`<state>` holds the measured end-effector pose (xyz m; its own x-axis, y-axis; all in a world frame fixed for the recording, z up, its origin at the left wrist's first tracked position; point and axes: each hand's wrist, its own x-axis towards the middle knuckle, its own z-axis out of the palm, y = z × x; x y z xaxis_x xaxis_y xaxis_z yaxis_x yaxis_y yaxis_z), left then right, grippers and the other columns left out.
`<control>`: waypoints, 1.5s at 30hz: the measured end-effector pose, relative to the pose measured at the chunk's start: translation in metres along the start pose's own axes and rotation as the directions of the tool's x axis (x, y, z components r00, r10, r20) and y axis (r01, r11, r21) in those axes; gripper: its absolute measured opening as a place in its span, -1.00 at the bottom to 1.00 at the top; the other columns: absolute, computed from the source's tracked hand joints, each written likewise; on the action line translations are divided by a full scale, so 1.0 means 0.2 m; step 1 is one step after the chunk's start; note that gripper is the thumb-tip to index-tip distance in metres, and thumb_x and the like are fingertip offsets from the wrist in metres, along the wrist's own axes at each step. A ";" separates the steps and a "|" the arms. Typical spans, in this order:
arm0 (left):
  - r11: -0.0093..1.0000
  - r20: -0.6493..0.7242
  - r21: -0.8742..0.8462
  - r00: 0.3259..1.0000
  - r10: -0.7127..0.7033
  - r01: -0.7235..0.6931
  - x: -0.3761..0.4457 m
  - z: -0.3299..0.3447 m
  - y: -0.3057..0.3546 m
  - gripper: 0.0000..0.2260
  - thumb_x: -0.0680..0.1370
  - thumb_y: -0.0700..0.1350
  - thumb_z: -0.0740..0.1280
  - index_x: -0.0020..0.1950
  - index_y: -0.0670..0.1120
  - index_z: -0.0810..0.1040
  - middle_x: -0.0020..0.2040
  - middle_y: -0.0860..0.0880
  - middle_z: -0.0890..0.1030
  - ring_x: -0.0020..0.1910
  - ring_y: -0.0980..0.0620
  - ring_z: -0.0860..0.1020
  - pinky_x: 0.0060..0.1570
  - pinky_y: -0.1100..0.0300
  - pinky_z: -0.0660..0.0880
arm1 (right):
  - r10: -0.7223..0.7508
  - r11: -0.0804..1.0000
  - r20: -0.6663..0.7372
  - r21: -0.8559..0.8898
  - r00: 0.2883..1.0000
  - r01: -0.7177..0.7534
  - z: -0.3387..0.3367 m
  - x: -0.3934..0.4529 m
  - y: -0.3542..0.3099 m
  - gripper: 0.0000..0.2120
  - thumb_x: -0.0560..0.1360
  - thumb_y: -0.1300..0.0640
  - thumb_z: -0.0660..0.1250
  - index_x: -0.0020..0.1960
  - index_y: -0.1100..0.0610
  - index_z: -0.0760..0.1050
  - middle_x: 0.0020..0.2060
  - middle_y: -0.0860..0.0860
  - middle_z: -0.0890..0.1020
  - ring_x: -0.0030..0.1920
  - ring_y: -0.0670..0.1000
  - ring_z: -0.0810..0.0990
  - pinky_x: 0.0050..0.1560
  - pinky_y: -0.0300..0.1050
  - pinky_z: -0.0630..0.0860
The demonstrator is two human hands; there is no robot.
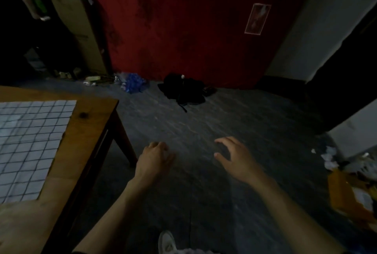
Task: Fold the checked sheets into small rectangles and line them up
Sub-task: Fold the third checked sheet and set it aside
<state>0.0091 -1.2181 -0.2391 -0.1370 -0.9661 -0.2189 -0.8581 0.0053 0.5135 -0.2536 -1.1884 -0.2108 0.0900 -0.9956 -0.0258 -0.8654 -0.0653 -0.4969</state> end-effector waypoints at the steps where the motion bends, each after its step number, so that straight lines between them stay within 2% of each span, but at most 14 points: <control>1: 1.000 -0.018 -0.002 1.000 0.005 -0.005 0.07 -0.02 0.00 -0.62 0.55 0.22 0.25 0.27 0.04 0.46 0.25 -0.02 0.47 0.14 0.01 0.48 0.10 0.03 0.51 | 0.000 1.000 -0.004 -0.005 1.000 0.000 0.00 0.09 0.01 -0.63 0.52 0.02 0.38 0.29 0.07 0.48 0.21 0.01 0.52 0.22 0.03 0.51 0.27 -0.09 0.42; 5: 0.999 -0.059 -0.011 0.998 -0.032 0.032 0.27 -0.10 -0.04 -0.63 0.55 0.21 0.26 0.27 0.06 0.44 0.24 0.03 0.46 0.11 0.08 0.47 0.07 0.09 0.52 | -0.016 0.999 0.057 -0.035 0.998 0.018 0.01 0.40 0.01 -0.62 0.53 0.00 0.37 0.31 0.07 0.48 0.23 0.02 0.51 0.23 0.02 0.50 0.26 -0.18 0.38; 8: 0.997 0.013 -0.056 0.999 -0.051 0.051 0.45 -0.14 -0.11 -0.69 0.56 0.16 0.29 0.24 0.05 0.47 0.20 0.03 0.49 -0.02 0.15 0.49 -0.08 0.23 0.47 | -0.056 0.998 0.107 -0.006 0.993 0.056 0.04 0.66 0.02 -0.63 0.53 0.02 0.37 0.31 0.08 0.48 0.22 0.02 0.51 0.22 0.01 0.50 0.19 -0.28 0.32; 11: 0.994 0.030 -0.070 0.996 -0.085 0.087 0.62 -0.15 -0.16 -0.73 0.56 0.12 0.31 0.20 0.05 0.49 0.14 0.03 0.50 -0.15 0.16 0.51 -0.21 0.29 0.42 | -0.122 0.992 0.153 0.044 0.981 0.117 0.08 0.94 0.05 -0.65 0.53 0.02 0.37 0.29 0.08 0.49 0.20 0.01 0.51 0.21 0.01 0.49 0.23 -0.19 0.38; 14: 0.991 -0.007 -0.059 0.992 -0.123 0.123 0.82 -0.18 -0.15 -0.74 0.56 0.12 0.32 0.18 0.03 0.51 0.12 0.04 0.50 -0.07 0.11 0.52 -0.11 0.21 0.48 | -0.187 0.980 0.155 0.101 0.970 0.173 0.09 1.24 0.10 -0.64 0.52 0.02 0.37 0.28 0.09 0.50 0.19 0.03 0.53 0.21 0.02 0.50 0.26 -0.10 0.42; 18: 0.972 -0.148 -0.113 0.963 -0.223 0.208 1.14 -0.25 -0.06 -0.71 0.54 0.15 0.34 0.17 0.03 0.54 0.13 0.03 0.55 -0.07 0.10 0.54 -0.10 0.24 0.42 | -0.273 0.958 0.172 0.141 0.947 0.250 0.03 1.68 0.15 -0.64 0.51 0.02 0.38 0.28 0.09 0.51 0.18 0.02 0.54 0.20 0.00 0.52 0.25 -0.19 0.40; 23: 0.942 -0.182 -0.165 0.929 -0.321 0.293 1.44 -0.40 0.08 -0.70 0.55 0.16 0.31 0.21 0.05 0.53 0.16 0.07 0.53 0.04 0.12 0.53 -0.02 0.24 0.43 | -0.368 0.927 0.227 0.157 0.902 0.339 -0.09 2.15 0.14 -0.64 0.53 0.00 0.37 0.30 0.05 0.49 0.21 -0.03 0.51 0.22 -0.04 0.49 0.23 -0.27 0.34; 26: 0.926 -0.250 -0.171 0.894 -0.371 0.337 1.56 -0.49 0.04 -0.69 0.56 0.16 0.30 0.21 0.04 0.54 0.17 0.06 0.55 0.10 0.09 0.52 0.08 0.17 0.47 | -0.427 0.903 0.255 0.164 0.868 0.396 -0.09 2.39 0.09 -0.62 0.53 -0.01 0.36 0.32 0.05 0.48 0.24 -0.03 0.50 0.24 -0.04 0.48 0.25 -0.24 0.36; 31: 0.889 -0.265 -0.214 0.851 -0.452 0.406 1.71 -0.55 -0.13 -0.70 0.56 0.14 0.32 0.20 0.02 0.54 0.17 0.04 0.57 0.13 0.08 0.52 0.09 0.20 0.46 | -0.509 0.860 0.325 0.168 0.797 0.481 0.01 2.73 -0.06 -0.63 0.54 -0.01 0.36 0.31 0.05 0.48 0.23 -0.04 0.50 0.25 -0.06 0.46 0.25 -0.30 0.32; 37: 0.828 -0.298 -0.369 0.790 -0.536 0.422 2.01 -0.63 -0.41 -0.70 0.56 0.12 0.32 0.22 0.01 0.53 0.18 0.03 0.55 0.08 0.09 0.54 0.07 0.17 0.50 | -0.576 0.807 0.401 0.136 0.713 0.575 0.22 3.16 -0.31 -0.62 0.54 -0.02 0.35 0.32 0.05 0.47 0.23 -0.05 0.49 0.22 -0.07 0.47 0.18 -0.37 0.29; 41: 0.769 -0.321 -0.485 0.733 -0.600 0.418 2.17 -0.74 -0.59 -0.71 0.56 0.11 0.32 0.22 0.03 0.52 0.20 0.04 0.55 0.12 0.11 0.51 0.12 0.17 0.48 | -0.628 0.718 0.515 0.095 0.583 0.689 0.36 3.40 -0.59 -0.61 0.55 -0.06 0.32 0.34 0.02 0.44 0.27 -0.06 0.45 0.28 -0.04 0.41 0.32 -0.22 0.33; 45: 0.687 -0.322 -0.550 0.639 -0.699 0.475 2.26 -0.85 -0.77 -0.72 0.56 0.11 0.33 0.21 0.03 0.53 0.20 0.04 0.55 0.13 0.09 0.52 0.13 0.15 0.49 | -0.694 0.621 0.545 0.123 0.470 0.774 0.51 3.62 -0.90 -0.58 0.55 -0.09 0.30 0.37 0.00 0.41 0.28 -0.07 0.43 0.29 -0.03 0.39 0.34 -0.12 0.35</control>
<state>0.1628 -1.6993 -0.2755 0.6715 -0.7038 -0.2318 -0.3825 -0.5972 0.7050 0.0171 -1.8898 -0.2289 0.9118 -0.3859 -0.1401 -0.4068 -0.8034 -0.4349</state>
